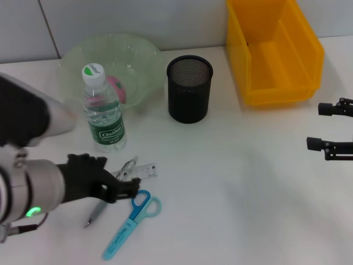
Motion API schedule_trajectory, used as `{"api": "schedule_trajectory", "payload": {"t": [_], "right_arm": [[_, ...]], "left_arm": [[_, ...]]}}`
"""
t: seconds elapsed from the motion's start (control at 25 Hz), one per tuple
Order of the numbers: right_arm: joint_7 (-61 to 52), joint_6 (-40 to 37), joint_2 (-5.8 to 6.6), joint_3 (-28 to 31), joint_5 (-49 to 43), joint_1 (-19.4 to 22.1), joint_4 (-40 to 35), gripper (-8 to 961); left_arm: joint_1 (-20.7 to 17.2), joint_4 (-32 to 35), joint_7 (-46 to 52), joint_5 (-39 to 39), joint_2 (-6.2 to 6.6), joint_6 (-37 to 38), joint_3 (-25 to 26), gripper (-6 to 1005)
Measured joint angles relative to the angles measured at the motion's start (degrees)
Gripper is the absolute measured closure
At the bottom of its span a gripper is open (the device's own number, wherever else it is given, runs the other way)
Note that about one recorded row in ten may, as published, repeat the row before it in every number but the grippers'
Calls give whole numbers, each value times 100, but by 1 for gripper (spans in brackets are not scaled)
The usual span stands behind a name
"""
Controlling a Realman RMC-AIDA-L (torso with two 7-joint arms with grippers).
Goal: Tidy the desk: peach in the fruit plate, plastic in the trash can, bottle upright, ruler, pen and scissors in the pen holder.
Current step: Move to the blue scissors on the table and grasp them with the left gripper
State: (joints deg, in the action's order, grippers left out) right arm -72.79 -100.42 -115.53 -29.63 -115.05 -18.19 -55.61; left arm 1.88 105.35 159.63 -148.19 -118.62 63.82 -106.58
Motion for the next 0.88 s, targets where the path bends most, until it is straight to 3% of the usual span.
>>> {"api": "schedule_trajectory", "payload": {"t": [0.16,0.88], "right_arm": [[2,-14,-7,118,27,14,-2,127],[42,-607,102,95,-294,-200,-15,127]], "left_arm": [[332,4,480,-267,-26,397,-239,172],[640,-47,543,-170,-56,1237,-391,173]]}}
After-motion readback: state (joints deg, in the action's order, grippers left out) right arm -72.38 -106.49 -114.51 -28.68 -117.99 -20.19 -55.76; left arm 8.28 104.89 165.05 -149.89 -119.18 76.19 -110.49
